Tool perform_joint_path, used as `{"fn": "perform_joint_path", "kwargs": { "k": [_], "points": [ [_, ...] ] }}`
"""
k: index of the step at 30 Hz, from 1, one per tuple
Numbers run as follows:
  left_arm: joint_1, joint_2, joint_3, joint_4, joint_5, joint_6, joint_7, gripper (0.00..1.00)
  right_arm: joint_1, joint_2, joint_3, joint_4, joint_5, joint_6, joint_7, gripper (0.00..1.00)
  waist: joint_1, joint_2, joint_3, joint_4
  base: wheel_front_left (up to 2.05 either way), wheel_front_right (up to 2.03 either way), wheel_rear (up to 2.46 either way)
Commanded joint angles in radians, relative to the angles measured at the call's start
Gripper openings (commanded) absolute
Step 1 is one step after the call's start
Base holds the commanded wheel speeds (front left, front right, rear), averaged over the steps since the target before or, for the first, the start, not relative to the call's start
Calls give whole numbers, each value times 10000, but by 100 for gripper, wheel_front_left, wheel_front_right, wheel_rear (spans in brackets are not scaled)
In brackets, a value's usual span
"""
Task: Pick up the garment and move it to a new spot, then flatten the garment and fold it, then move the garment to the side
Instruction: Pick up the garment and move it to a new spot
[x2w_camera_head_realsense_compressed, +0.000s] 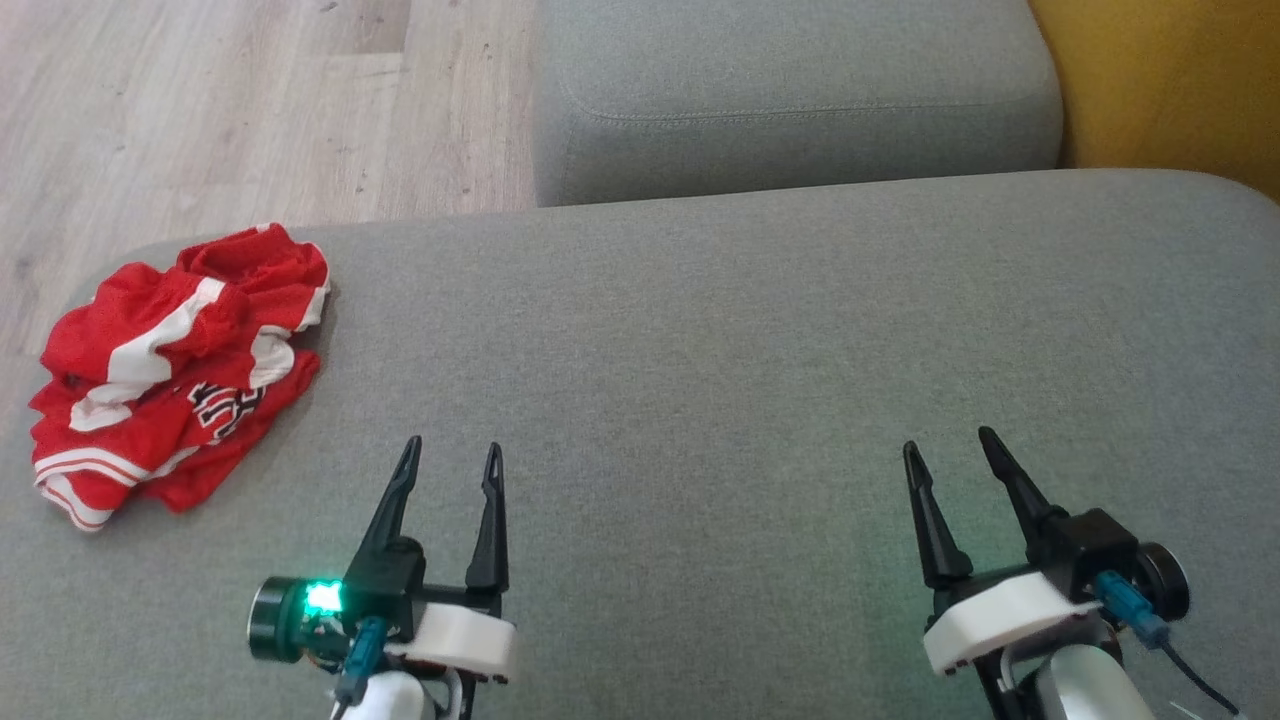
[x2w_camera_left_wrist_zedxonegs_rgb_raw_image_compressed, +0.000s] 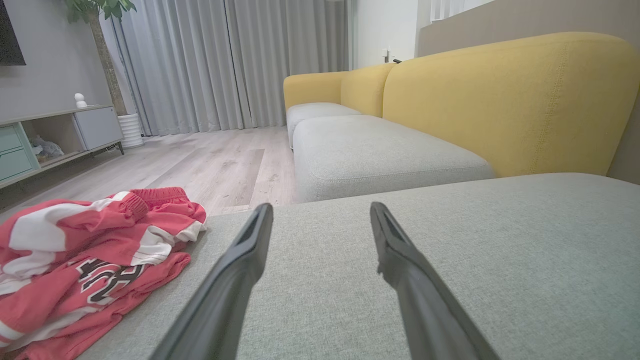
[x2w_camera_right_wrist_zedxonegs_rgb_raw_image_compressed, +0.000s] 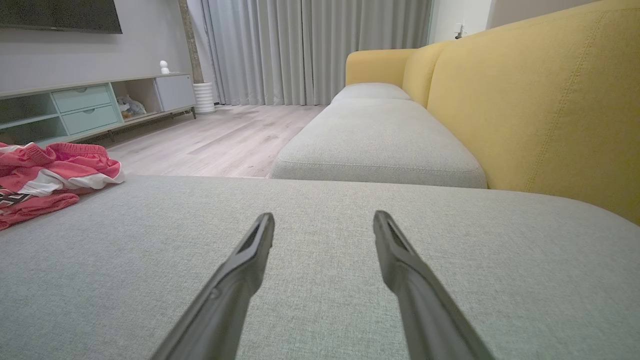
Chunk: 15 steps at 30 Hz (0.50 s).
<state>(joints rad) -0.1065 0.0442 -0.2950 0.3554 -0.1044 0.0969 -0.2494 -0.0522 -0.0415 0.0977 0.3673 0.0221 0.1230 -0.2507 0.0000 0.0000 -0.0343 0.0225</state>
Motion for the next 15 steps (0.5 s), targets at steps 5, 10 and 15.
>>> {"fn": "perform_joint_path", "kwargs": {
  "k": [5,10,15],
  "points": [
    [-583,60,276,-152,5,87,-124,100,-503,-87,202,-209,18,77,-111,100,0,0,-32,9,0,0,0],
    [-615,60,203,-19,-8,68,-124,100,-502,-87,115,-180,64,77,-111,100,0,0,-18,142,0,0,0],
    [-758,60,246,106,-71,187,-124,100,-484,-87,119,-177,112,77,-111,100,0,0,173,673,0,0,0]
  ]
}}
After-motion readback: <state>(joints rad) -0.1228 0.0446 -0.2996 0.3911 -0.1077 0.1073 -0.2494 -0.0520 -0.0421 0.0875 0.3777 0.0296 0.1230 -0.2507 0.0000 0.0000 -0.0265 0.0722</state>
